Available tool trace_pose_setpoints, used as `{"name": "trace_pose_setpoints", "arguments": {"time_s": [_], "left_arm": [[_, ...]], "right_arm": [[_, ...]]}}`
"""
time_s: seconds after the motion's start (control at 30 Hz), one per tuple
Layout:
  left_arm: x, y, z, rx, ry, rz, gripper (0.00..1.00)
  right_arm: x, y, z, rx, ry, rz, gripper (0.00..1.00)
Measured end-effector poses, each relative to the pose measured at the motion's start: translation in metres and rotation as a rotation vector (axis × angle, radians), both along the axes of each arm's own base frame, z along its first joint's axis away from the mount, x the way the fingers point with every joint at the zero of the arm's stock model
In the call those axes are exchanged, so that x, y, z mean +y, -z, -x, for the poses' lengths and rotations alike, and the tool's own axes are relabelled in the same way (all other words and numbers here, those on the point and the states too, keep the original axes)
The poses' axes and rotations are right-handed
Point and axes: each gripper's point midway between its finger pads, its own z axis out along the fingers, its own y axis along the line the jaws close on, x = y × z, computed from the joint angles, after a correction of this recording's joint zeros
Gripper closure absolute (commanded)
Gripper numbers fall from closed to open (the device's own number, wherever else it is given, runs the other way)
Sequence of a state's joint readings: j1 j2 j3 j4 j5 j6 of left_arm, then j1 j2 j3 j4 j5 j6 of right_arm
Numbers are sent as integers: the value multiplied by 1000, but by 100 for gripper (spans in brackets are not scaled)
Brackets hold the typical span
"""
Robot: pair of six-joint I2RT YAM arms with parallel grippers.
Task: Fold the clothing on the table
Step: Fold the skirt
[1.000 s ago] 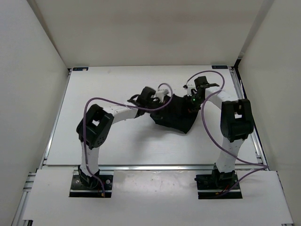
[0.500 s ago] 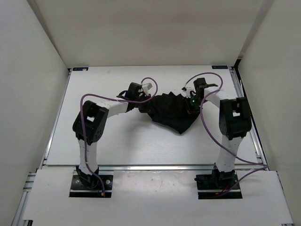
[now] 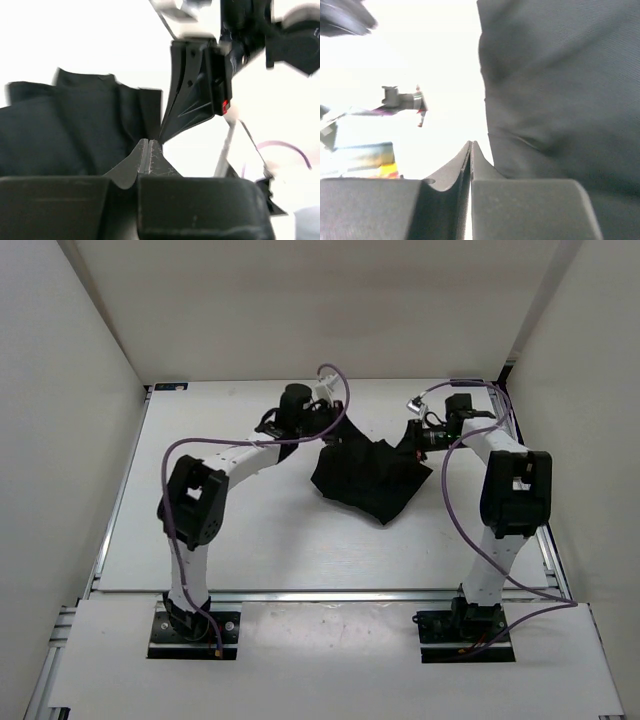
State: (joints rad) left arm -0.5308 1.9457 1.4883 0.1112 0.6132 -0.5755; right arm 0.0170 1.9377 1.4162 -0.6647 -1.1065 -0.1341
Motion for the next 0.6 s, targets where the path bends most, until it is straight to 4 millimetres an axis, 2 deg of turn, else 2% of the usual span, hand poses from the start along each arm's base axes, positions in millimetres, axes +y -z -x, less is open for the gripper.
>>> {"name": "trace_pose_setpoints", "arguments": {"time_s": [0.07, 0.17, 0.27, 0.37, 0.47, 0.6], "left_arm": [[-14, 22, 8, 57, 59, 16, 100], [-22, 83, 15, 191, 96, -15, 100], [-16, 143, 16, 314, 91, -63, 100], [-6, 186, 18, 432, 79, -88, 100], [-5, 182, 10, 451, 91, -65, 100], [-7, 169, -7, 420, 58, -64, 100]], "right_arm": [[14, -10, 4, 11, -49, -74, 100], [29, -7, 2, 69, -89, -160, 100], [30, 19, -2, 209, -63, -203, 100], [25, 55, 0, 385, -12, -226, 100], [21, 74, 3, 516, 30, -229, 100], [24, 74, -1, 530, 37, -209, 100]]}}
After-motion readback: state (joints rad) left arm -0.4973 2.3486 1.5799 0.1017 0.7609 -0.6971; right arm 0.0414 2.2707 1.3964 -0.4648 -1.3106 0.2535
